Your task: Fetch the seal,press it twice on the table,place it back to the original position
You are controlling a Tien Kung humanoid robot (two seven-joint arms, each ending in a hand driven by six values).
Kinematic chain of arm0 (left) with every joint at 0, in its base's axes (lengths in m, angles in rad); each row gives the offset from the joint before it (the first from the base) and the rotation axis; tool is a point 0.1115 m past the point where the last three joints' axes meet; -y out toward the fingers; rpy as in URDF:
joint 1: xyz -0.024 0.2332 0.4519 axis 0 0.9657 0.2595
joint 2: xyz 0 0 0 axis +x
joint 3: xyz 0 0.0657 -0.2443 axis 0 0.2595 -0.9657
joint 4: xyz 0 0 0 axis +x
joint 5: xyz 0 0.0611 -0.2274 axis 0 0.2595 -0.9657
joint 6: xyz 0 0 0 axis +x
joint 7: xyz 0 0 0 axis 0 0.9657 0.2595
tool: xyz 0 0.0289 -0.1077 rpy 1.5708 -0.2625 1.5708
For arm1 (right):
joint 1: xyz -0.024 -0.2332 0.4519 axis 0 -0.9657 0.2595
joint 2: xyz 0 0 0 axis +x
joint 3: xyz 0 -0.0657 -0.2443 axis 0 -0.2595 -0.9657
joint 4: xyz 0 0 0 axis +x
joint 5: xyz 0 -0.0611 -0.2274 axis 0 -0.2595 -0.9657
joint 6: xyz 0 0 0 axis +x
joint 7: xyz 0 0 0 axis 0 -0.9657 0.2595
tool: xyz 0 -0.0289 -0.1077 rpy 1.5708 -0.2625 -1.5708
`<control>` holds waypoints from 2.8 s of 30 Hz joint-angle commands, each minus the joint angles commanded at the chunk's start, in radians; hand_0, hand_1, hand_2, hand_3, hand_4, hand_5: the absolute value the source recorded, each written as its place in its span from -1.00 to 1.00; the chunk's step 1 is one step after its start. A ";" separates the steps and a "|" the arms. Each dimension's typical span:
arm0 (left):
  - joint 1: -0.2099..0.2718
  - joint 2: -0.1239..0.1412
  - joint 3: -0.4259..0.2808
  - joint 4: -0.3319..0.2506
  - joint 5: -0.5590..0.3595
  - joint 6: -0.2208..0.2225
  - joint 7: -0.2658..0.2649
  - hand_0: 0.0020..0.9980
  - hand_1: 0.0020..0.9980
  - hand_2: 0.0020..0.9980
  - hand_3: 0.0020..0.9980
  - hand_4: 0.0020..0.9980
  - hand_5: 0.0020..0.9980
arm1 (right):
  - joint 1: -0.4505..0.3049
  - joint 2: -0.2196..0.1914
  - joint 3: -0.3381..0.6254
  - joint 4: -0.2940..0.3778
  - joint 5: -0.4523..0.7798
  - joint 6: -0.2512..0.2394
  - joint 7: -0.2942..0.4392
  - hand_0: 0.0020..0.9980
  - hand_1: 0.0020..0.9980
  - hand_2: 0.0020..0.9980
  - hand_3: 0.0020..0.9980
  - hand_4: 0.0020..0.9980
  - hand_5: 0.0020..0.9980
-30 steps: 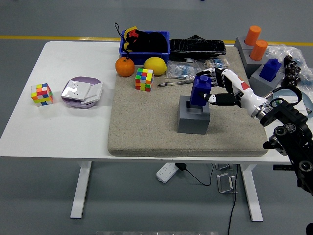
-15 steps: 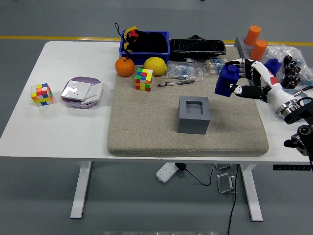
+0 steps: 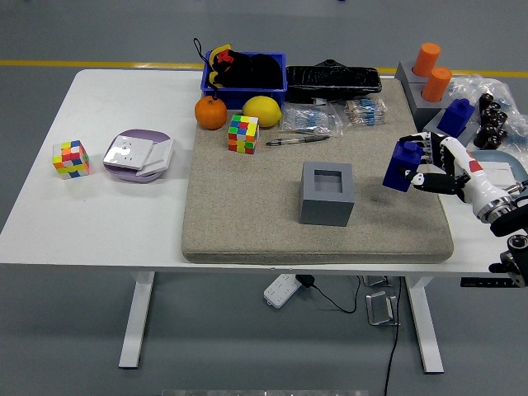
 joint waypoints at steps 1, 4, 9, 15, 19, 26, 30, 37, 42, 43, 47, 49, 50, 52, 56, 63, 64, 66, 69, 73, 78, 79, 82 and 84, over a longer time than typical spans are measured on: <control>0.000 0.000 0.002 0.000 -0.001 0.000 0.000 0.63 0.63 0.57 0.67 0.59 -0.21 | -0.001 0.000 -0.003 -0.010 -0.001 0.001 0.001 -0.09 -0.27 -0.25 -0.19 0.20 -1.00; 0.001 -0.001 0.002 0.000 -0.001 -0.001 0.000 0.63 0.63 0.57 0.67 0.59 -0.21 | -0.003 0.002 -0.015 -0.035 -0.013 0.000 0.004 -0.10 -0.27 -0.25 -0.20 0.20 -1.00; 0.000 -0.002 0.001 0.000 -0.001 -0.001 0.000 0.63 0.63 0.57 0.67 0.59 -0.21 | 0.000 0.005 -0.032 -0.074 -0.025 -0.006 0.010 -0.11 -0.28 -0.25 -0.20 0.20 -1.00; -0.001 -0.001 0.004 0.000 -0.001 -0.002 -0.001 0.63 0.63 0.57 0.67 0.59 -0.22 | 0.006 0.005 -0.051 -0.106 -0.030 -0.013 0.016 -0.11 -0.28 -0.26 -0.21 0.21 -1.00; -0.001 -0.002 0.005 0.000 -0.002 -0.004 -0.001 0.63 0.63 0.57 0.67 0.59 -0.22 | 0.008 0.007 -0.059 -0.125 -0.034 -0.018 0.021 -0.11 -0.28 -0.26 -0.21 0.21 -1.00; -0.001 -0.003 0.004 0.000 -0.002 -0.005 -0.001 0.63 0.63 0.58 0.67 0.59 -0.21 | 0.003 0.006 -0.071 -0.131 -0.037 -0.022 0.022 -0.12 -0.28 -0.26 -0.22 0.20 -1.00; 0.000 -0.003 0.004 0.000 -0.003 -0.005 -0.001 0.63 0.63 0.57 0.67 0.59 -0.22 | 0.005 -0.001 -0.063 -0.090 -0.026 -0.020 0.024 -0.12 -0.29 -0.26 -0.23 0.21 -1.00; -0.002 -0.002 0.001 0.000 -0.001 -0.005 -0.001 0.63 0.63 0.58 0.67 0.59 -0.22 | 0.023 -0.019 -0.023 0.018 -0.011 -0.009 0.020 -0.13 -0.29 -0.27 -0.23 0.21 -1.00; -0.003 -0.001 0.004 0.000 -0.003 -0.006 -0.001 0.63 0.63 0.58 0.67 0.59 -0.22 | 0.045 -0.025 -0.016 0.103 0.015 0.004 0.012 -0.13 -0.29 -0.27 -0.23 0.21 -1.00; -0.003 0.000 0.004 0.000 -0.003 -0.006 -0.001 0.63 0.63 0.58 0.67 0.59 -0.22 | 0.048 -0.025 -0.019 0.116 0.020 0.007 0.009 -0.13 -0.29 -0.27 -0.23 0.21 -1.00; -0.003 0.000 0.004 0.001 -0.004 -0.006 -0.001 0.63 0.63 0.58 0.67 0.59 -0.22 | 0.056 -0.020 -0.045 0.166 0.048 0.021 -0.004 -0.13 -0.29 -0.27 -0.23 0.21 -1.00; -0.003 0.000 0.004 0.000 -0.003 -0.007 -0.001 0.63 0.63 0.58 0.67 0.59 -0.22 | 0.060 -0.016 -0.065 0.180 0.057 0.025 -0.008 -0.13 -0.29 -0.27 -0.23 0.21 -1.00; -0.003 0.000 0.003 0.000 -0.003 -0.006 -0.002 0.63 0.63 0.58 0.67 0.59 -0.22 | 0.063 -0.014 -0.077 0.183 0.062 0.026 -0.009 -0.13 -0.29 -0.27 -0.23 0.21 -1.00; -0.003 0.000 0.005 0.000 -0.003 -0.006 -0.001 0.63 0.63 0.58 0.67 0.59 -0.22 | 0.069 -0.011 -0.101 0.182 0.068 0.027 -0.009 -0.13 -0.29 -0.27 -0.23 0.21 -1.00; -0.003 0.000 0.004 -0.001 -0.002 -0.006 -0.001 0.63 0.63 0.58 0.67 0.59 -0.22 | 0.082 -0.006 -0.152 0.169 0.080 0.029 -0.007 -0.13 -0.29 -0.27 -0.23 0.21 -1.00; -0.003 0.000 0.007 0.000 -0.004 -0.006 -0.001 0.63 0.63 0.58 0.67 0.59 -0.22 | 0.106 -0.002 -0.228 0.120 0.096 0.024 0.007 -0.13 -0.29 -0.27 -0.23 0.22 -1.00; -0.004 0.000 0.007 0.000 -0.004 -0.006 -0.001 0.63 0.63 0.58 0.67 0.59 -0.22 | 0.109 -0.001 -0.238 0.112 0.099 0.023 0.009 -0.13 -0.29 -0.27 -0.23 0.22 -1.00; -0.004 0.001 0.008 -0.001 -0.003 -0.006 -0.001 0.63 0.63 0.58 0.67 0.59 -0.22 | 0.115 0.000 -0.254 0.098 0.102 0.021 0.012 -0.13 -0.29 -0.27 -0.23 0.22 -1.00; -0.005 0.001 0.011 0.000 -0.006 -0.006 -0.001 0.63 0.63 0.58 0.67 0.59 -0.22 | 0.125 0.001 -0.280 0.073 0.106 0.016 0.019 -0.13 -0.29 -0.27 -0.23 0.22 -1.00; -0.006 0.001 0.012 0.000 -0.006 -0.007 -0.001 0.63 0.63 0.58 0.67 0.59 -0.22 | 0.140 0.004 -0.307 0.043 0.111 0.015 0.027 -0.13 -0.29 -0.27 -0.23 0.22 -1.00; -0.006 0.001 0.013 0.000 -0.007 -0.007 -0.002 0.63 0.63 0.58 0.67 0.59 -0.22 | 0.149 0.008 -0.325 0.027 0.114 0.012 0.033 -0.12 -0.29 -0.27 -0.23 0.22 -1.00; -0.006 0.001 0.014 0.000 -0.008 -0.007 -0.002 0.63 0.63 0.58 0.67 0.59 -0.22 | 0.150 0.009 -0.330 0.026 0.115 0.012 0.034 -0.12 -0.29 -0.27 -0.23 0.22 -1.00; -0.006 0.001 0.015 0.000 -0.008 -0.007 -0.002 0.63 0.63 0.58 0.67 0.59 -0.22 | 0.151 0.011 -0.335 0.026 0.116 0.012 0.035 -0.12 -0.29 -0.27 -0.23 0.22 -1.00; -0.005 0.001 0.015 0.000 -0.008 -0.007 -0.002 0.63 0.63 0.58 0.67 0.59 -0.22 | 0.152 0.012 -0.337 0.027 0.116 0.011 0.036 -0.12 -0.29 -0.27 -0.23 0.22 -1.00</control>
